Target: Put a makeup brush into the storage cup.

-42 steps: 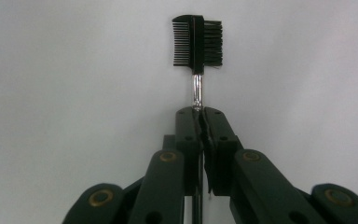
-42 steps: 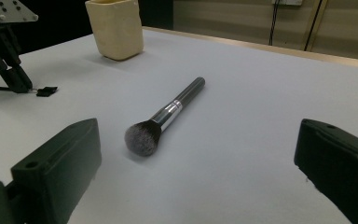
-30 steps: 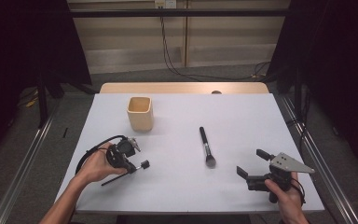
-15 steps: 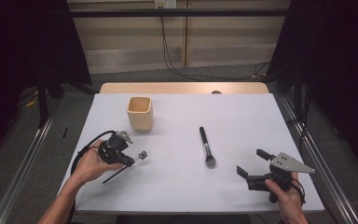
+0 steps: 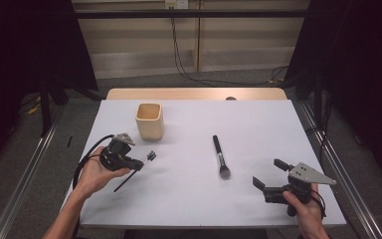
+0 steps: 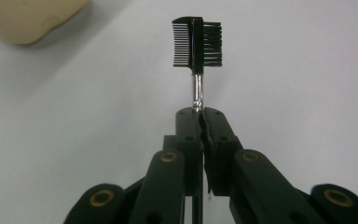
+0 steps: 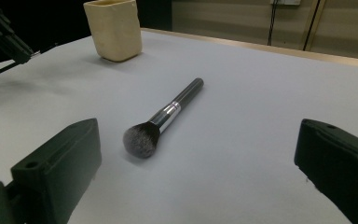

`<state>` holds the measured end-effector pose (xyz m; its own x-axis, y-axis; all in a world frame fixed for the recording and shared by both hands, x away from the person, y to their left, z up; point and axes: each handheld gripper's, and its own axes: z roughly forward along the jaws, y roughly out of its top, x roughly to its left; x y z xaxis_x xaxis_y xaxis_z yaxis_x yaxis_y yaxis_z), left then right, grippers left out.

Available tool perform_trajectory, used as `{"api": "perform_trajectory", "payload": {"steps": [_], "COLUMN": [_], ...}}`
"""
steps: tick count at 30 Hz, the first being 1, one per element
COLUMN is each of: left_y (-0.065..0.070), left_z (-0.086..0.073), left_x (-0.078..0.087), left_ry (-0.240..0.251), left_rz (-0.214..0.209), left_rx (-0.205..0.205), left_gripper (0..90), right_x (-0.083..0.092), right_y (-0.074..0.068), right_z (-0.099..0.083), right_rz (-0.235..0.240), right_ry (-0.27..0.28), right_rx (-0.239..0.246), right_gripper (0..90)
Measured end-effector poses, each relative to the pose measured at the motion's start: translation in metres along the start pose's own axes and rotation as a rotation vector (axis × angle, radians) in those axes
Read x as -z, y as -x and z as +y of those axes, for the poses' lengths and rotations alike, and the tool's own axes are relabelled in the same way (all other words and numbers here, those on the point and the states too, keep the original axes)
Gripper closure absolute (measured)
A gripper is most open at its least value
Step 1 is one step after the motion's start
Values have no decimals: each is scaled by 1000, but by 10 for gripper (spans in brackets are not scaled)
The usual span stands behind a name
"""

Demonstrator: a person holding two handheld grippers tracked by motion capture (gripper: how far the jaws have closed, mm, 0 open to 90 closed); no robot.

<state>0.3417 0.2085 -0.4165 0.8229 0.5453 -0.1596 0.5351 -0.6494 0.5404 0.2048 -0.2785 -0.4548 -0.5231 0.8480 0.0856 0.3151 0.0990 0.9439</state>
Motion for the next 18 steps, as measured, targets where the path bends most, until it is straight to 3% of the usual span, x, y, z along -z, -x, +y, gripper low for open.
{"api": "perform_trajectory", "payload": {"steps": [2,7,11,18], "left_y": [0,0,-2,-2], "left_z": [-1,-2,-4,-9], "left_x": [1,6,9,12], "left_ry": [34,94,140,212], "left_rz": [12,16,43,28], "left_rx": [31,48,64,104], "left_gripper": [858,857,858,858], "right_x": [0,0,0,0], "right_y": [0,0,0,0], "right_z": [0,0,0,0], "right_rz": [-1,-2,-2,-1], "right_ry": [1,1,2,0], "right_rx": [0,0,1,0], "right_gripper": [1,1,1,1]}}
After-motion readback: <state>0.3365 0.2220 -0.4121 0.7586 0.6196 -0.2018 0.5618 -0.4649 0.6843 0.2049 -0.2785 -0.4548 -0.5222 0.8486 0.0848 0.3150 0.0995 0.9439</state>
